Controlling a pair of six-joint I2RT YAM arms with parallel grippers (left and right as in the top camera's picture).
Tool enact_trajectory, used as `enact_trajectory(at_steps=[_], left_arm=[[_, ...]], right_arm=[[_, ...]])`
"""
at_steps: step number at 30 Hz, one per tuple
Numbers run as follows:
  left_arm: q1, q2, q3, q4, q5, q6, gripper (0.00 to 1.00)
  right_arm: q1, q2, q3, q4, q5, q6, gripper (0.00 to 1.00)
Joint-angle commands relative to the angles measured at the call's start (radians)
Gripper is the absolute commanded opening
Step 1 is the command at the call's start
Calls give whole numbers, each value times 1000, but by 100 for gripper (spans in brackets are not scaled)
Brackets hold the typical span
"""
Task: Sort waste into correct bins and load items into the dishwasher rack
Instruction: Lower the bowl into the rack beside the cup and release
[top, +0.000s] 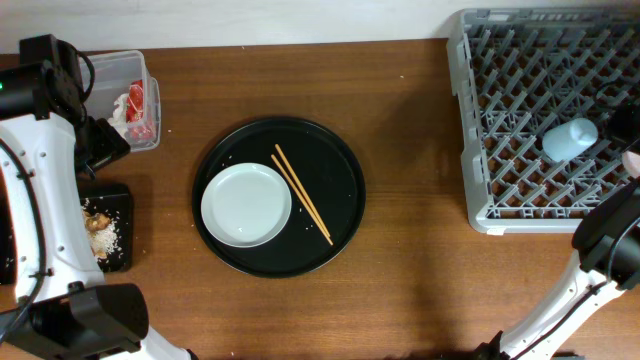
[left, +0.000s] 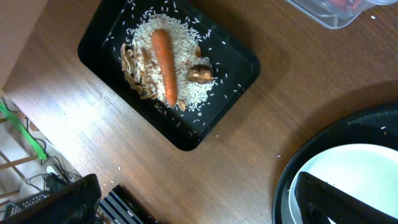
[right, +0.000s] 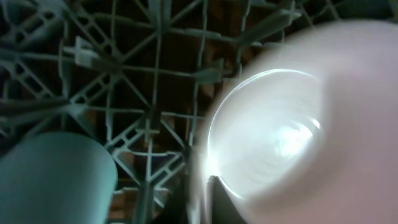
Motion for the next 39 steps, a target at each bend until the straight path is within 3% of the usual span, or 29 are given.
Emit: enact_trajectory(at_steps=[1,7,11,17,35,39], left_arm=[[4,-13,3,-1,-3,-12,99],[4,-13,3,-1,-3,-12,99],[4,-13,3,-1,-3,-12,99],[4,-13,3,-1,-3,-12,99],[4,-13,3,-1,-3,-12,99],[4,-13,3,-1,-3,-12,99]], right_arm=[[-3,12,32,-13,6,8,4],[-17,0,184,-53,-188,12,4],[-66,-5,266,-18,-573,11,4],[-123,31,215,143,-1077,11,4],[-136,197,203,201,-1161,9,4],[-175,197,203,202,-1138,87,4]])
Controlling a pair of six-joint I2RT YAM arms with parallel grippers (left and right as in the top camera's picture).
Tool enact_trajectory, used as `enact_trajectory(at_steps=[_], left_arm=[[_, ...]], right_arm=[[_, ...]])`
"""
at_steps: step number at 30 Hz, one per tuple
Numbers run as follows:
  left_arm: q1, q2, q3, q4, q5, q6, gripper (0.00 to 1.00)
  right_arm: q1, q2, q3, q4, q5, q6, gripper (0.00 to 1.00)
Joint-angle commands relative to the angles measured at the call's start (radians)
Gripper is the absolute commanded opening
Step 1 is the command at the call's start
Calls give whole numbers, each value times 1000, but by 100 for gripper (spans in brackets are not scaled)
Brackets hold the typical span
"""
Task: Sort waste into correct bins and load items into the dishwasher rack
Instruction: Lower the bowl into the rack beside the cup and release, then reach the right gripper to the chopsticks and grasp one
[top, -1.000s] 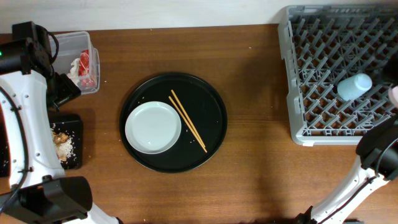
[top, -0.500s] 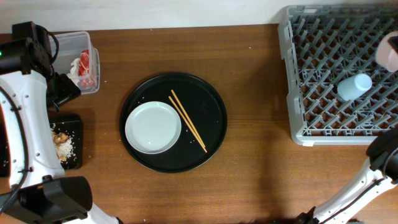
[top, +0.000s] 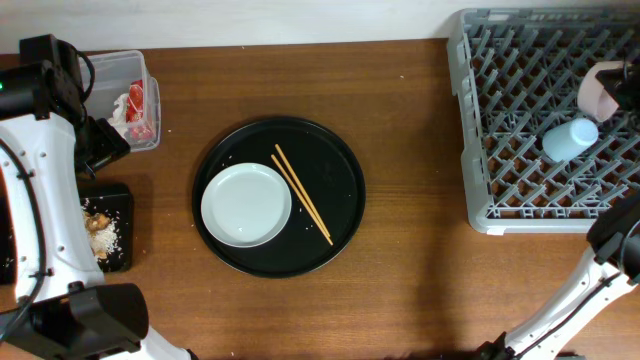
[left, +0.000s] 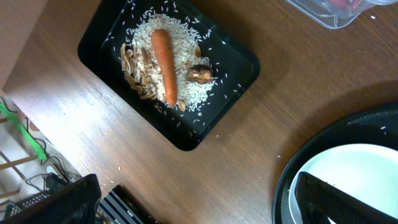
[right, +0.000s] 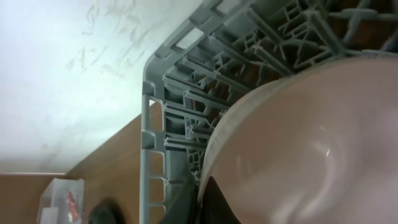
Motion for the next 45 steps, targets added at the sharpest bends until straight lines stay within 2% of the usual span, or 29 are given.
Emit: enact_trajectory(at_steps=[1,6,11,23,27,32,33,40,45], left_arm=[[4,-13,3,-1,-3,-12,99],[4,-13,3,-1,-3,-12,99],[4,-13,3,-1,-3,-12,99],[4,-13,3,-1,-3,-12,99],[4,-13,3,-1,-3,-12,99],[4,-13,3,-1,-3,-12,99],[4,-13,3,-1,-3,-12,99],[4,-13,3,-1,-3,-12,99],[4,-13,3,-1,-3,-12,99]], right_arm=[[-63,21,-13,-5,32,74,4],[-107,21,-13,-29,42,98,4],[-135,21,-13,-113,171,98,4],[-222,18,-12,-244,171,97,5],[-249,-4,-10,-304,205,79,16],[-248,-87,8,-363,360,83,50],[-248,-106,8,-367,370,97,52],[-234,-310,8,-373,361,170,54],[-131,-468,8,-336,202,165,56]])
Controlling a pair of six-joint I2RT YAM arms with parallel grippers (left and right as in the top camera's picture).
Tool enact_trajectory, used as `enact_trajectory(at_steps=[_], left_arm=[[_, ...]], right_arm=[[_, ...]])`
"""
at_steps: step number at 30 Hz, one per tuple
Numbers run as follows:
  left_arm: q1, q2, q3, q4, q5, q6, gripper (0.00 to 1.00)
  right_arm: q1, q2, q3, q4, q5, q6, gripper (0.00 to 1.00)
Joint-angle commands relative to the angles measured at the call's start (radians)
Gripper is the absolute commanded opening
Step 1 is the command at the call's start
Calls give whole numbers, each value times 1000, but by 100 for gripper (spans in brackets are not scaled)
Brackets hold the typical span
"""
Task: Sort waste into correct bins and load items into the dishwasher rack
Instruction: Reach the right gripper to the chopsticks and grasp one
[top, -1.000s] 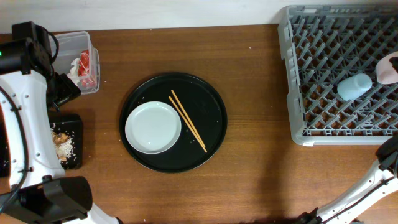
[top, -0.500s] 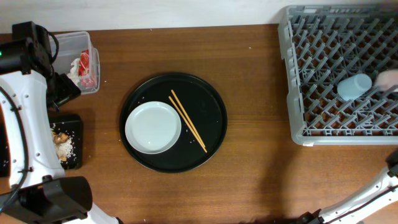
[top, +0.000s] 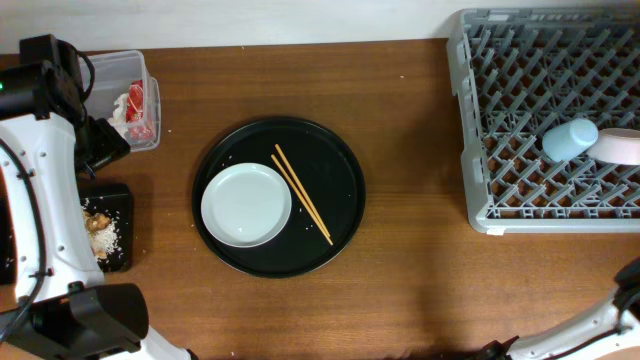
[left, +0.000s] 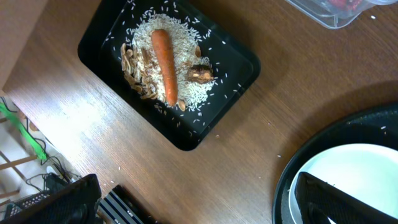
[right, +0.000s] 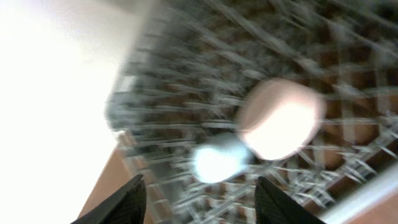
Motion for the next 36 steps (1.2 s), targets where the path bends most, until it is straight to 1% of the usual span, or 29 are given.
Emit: enact_trajectory(at_steps=[1,3,5,6,7,8,9,11,13,15,17,19,20,21,24,26,30,31,32,35,36], left_arm=[[4,-13,3,-1,-3,-12,99],[4,-13,3,-1,-3,-12,99],[4,-13,3,-1,-3,-12,99],[4,-13,3,-1,-3,-12,99],[4,-13,3,-1,-3,-12,99],[4,-13,3,-1,-3,-12,99],[4,-13,3,-1,-3,-12,99],[4,-13,3,-1,-3,-12,99],[4,-13,3,-1,-3,-12,99],[4,-13,3,-1,-3,-12,99],[4,-13,3,0,-3,-12,99],[4,-13,3,-1,-3,-12,99],[4,-13,3,-1,-3,-12,99],[4,-13,3,-1,-3,-12,99],[4,-13,3,-1,-3,-12,99],[4,-13,3,-1,-3,-12,99],[4,-13,3,-1,-3,-12,99],[4,-13,3,-1,-3,-12,99],[4,-13,3,-1,-3,-12,99],[4,-13,3,-1,-3,-12,99],[4,-13,3,-1,-3,-12,99]], right_arm=[[150,-148,7,42,-167,5,55],[258,-198,7,58,-164,4,56],[397,-234,7,62,-126,-23,56],[488,-241,7,61,-112,-58,62],[602,-242,6,51,-108,-111,72],[693,-234,6,40,-80,-134,83],[763,-224,6,29,-25,-134,86],[918,-193,6,5,154,-132,86],[1071,-137,6,-25,383,-132,86],[1184,-69,6,-51,541,-131,84],[1260,4,6,-62,594,-132,81],[1310,77,6,-60,595,-131,73],[1333,122,6,-60,595,-131,64],[1359,177,6,-59,591,-131,60],[1407,271,6,-58,530,-131,60],[1438,320,6,-54,516,-126,56],[1495,382,6,-29,520,-124,56],[1505,389,6,-23,520,-123,62],[1510,400,6,-12,519,-110,64],[1519,417,5,10,518,-84,63],[1526,430,2,16,515,-84,59]])
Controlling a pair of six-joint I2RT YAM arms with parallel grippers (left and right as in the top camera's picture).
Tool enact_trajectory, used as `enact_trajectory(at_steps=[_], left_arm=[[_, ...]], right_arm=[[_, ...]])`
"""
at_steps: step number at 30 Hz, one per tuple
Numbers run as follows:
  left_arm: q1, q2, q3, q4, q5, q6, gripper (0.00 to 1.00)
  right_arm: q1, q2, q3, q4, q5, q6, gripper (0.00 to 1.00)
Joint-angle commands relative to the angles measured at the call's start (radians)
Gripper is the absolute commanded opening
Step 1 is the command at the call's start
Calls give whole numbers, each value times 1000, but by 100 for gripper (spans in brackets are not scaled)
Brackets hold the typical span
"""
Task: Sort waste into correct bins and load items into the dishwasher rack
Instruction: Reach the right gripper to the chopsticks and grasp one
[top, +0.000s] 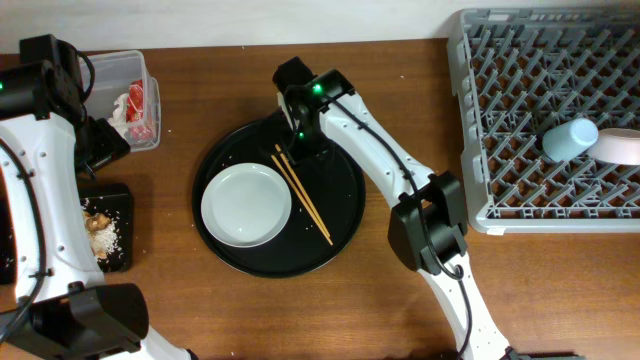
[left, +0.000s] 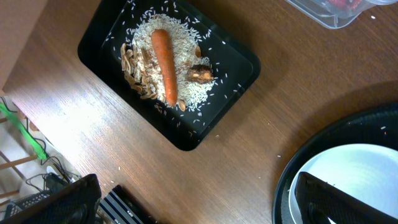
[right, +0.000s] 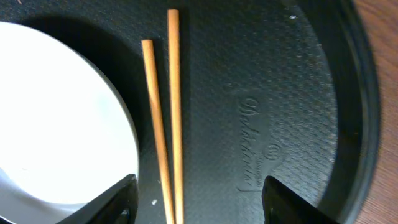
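Note:
A round black tray (top: 342, 185) in the middle of the table carries a white plate (top: 246, 205) and a pair of wooden chopsticks (top: 303, 195). My right gripper (top: 300, 143) hangs open over the far ends of the chopsticks (right: 166, 118); its fingers (right: 118, 200) straddle them without touching, with the plate (right: 56, 124) to one side. The grey dishwasher rack (top: 468, 150) at the right holds a pale blue cup (top: 568, 138) and a pink bowl (top: 622, 146). My left gripper (left: 193, 211) is open and empty at the table's left side.
A black rectangular bin (left: 118, 74) with rice, a carrot and food scraps lies at the left edge. A clear container (top: 130, 95) with a red and white wrapper stands behind it. Bare wood lies between the tray and the rack.
My right arm was off beyond the rack, its gripper open with the pink bowl lying in the rack. Now the gripper is open over the chopsticks on the tray. The left arm is unchanged.
First my right gripper had the pink bowl close against the rack near the blue cup. Then the bowl was held over the rack's far right corner. Later it lay in the rack beside the cup, released. Now the right gripper is over the tray.

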Motion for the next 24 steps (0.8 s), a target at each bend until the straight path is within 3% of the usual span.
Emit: enact_trajectory(at_steps=[1,24], left_arm=[[4,-13,3,-1,-3,-12,99],[4,-13,3,-1,-3,-12,99]], right_arm=[[10,36,0,9,-3,22,59],[35,119,-43,39,47,43,58]])
